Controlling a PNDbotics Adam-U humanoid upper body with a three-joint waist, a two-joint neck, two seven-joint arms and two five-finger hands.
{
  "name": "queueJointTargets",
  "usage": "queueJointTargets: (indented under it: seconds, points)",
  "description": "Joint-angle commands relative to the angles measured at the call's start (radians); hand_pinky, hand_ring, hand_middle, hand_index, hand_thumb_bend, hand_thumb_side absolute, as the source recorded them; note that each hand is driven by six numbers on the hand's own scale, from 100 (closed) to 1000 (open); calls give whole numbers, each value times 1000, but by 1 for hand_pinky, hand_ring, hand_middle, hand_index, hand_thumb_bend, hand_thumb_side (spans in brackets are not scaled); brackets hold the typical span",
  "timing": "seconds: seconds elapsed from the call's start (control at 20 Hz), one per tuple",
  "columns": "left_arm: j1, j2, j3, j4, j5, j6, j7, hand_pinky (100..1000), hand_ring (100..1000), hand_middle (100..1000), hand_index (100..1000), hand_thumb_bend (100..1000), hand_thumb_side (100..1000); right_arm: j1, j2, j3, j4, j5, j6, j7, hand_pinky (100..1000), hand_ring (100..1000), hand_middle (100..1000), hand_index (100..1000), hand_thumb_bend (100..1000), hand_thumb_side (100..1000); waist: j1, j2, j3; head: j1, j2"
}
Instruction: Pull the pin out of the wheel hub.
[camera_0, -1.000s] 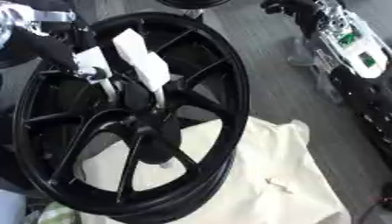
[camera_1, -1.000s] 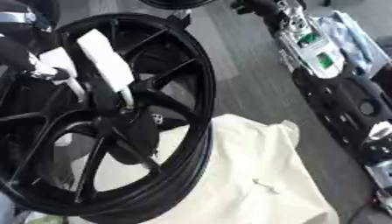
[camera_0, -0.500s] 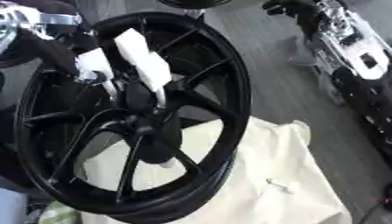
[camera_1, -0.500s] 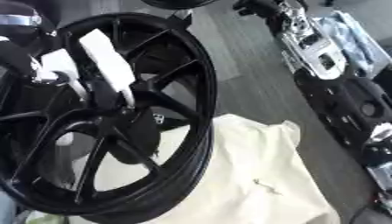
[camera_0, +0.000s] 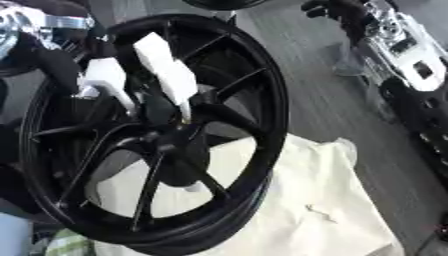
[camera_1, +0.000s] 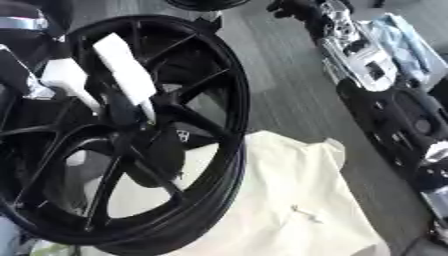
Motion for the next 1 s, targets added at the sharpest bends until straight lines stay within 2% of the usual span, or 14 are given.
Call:
queueJointTargets:
  seconds: [0.05, 0.35, 0.8, 1.0]
  points:
    - [-6, 35, 2, -7, 6, 15, -15, 854, 753, 621, 478, 211, 100, -13, -23, -8, -6, 0, -2, -1, 729, 637, 677, 770, 436, 459, -8, -15, 1, 5, -2]
    - [-9, 51, 24, -41, -1, 27, -15, 852, 740, 600, 407, 306, 100, -13, -23, -8, -6, 0, -2, -2, 730, 637, 677, 770, 438, 458, -8, -15, 1, 4, -2]
    - [-20, 74, 53, -107, -1, 37, -15, 853, 718, 572, 357, 316, 100, -15, -25, -9, -7, -1, -2, -3, 730, 637, 677, 771, 438, 457, -9, -17, 4, 3, -2]
    - [-22, 103, 94, -162, 13, 43, -6, 853, 716, 572, 355, 307, 100, -16, -28, -11, -9, -3, -3, -5, 730, 637, 677, 771, 440, 456, -10, -17, 6, 2, -2]
